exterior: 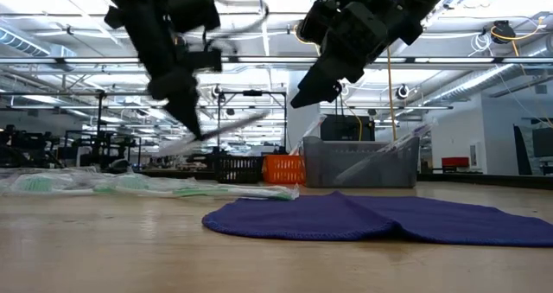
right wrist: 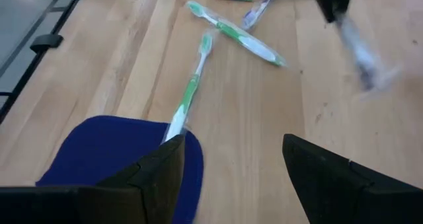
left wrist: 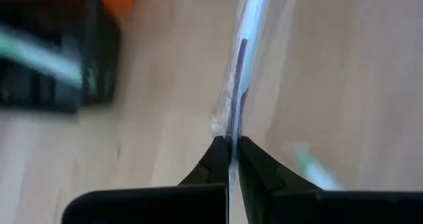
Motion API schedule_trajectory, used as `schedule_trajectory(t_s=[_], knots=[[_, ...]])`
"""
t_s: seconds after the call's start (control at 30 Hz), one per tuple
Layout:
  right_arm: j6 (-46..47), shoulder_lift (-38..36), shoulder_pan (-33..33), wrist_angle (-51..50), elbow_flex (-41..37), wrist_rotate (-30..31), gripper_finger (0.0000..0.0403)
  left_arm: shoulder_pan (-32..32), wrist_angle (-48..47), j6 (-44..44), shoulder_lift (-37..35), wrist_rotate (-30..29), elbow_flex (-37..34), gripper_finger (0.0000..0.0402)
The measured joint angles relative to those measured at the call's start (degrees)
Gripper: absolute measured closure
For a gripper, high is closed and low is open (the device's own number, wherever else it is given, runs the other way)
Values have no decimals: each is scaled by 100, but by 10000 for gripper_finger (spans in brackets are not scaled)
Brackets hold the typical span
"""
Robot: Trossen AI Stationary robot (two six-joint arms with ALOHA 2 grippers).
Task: Pick & Place Toothbrushes
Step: Put the violet toothbrush into the gray basket
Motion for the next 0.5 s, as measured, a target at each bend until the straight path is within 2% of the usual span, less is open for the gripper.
schedule_trajectory(t_s=[0.13, 0.33, 0.5], knots=[[10, -173, 35, -48, 0, 44, 156, -110, 701, 37, -300, 18, 0, 398], [5, -622, 35, -352, -3, 358, 156, -135, 1558, 20, -346, 73, 8, 398], [16, -782, 39, -230, 2, 545, 156, -196, 2307, -17, -328, 256, 3, 395]])
